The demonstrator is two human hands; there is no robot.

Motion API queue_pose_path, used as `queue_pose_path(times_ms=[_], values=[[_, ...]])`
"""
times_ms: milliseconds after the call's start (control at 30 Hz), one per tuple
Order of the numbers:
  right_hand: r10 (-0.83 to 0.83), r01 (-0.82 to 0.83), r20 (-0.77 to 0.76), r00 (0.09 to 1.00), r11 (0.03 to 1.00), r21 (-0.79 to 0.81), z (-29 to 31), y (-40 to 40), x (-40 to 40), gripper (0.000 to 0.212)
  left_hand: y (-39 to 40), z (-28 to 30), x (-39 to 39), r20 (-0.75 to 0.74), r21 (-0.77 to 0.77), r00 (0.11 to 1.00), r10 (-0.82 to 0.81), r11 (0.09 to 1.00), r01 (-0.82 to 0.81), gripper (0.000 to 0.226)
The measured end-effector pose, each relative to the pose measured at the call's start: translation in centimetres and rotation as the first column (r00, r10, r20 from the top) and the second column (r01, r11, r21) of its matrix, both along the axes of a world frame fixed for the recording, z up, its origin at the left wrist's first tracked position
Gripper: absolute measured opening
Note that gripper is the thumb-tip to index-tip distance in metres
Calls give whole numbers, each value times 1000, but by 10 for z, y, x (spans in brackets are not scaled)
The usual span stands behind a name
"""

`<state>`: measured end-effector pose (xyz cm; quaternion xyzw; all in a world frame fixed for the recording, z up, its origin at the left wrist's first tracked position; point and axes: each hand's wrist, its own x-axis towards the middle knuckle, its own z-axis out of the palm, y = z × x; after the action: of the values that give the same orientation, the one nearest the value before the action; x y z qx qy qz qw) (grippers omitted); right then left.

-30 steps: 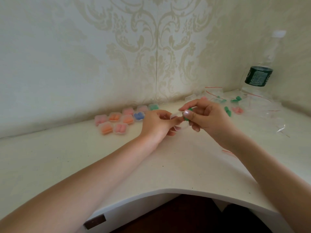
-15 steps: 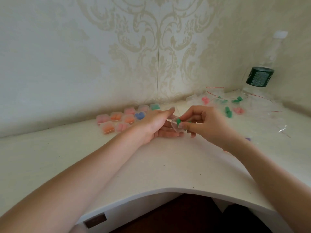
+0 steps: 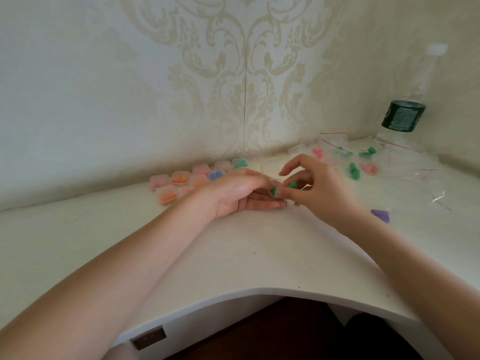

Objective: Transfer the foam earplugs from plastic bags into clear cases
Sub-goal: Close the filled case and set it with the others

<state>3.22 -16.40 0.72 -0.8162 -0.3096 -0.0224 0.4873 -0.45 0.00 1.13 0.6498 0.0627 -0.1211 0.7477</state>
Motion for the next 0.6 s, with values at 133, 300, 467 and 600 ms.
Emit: queue_pose_path(times_ms=[133,300,467,600], values=[[-29,54,-135,990,981,186,6,-2,3,20,-1,0,0,16,9,999,47,999,-47,19],[-14,62,-224,975,976,208,5,-8,7,11,-5,2,-2,38,113,996,80,990,-84,9],[6,12,-111,994,986,165,6,-7,9,22,-5,1,-2,54,117,991,120,985,-125,9],[-10,7,34,999,996,89,5,-7,9,17,-3,-1,-1,73,102,988,136,984,-144,5]])
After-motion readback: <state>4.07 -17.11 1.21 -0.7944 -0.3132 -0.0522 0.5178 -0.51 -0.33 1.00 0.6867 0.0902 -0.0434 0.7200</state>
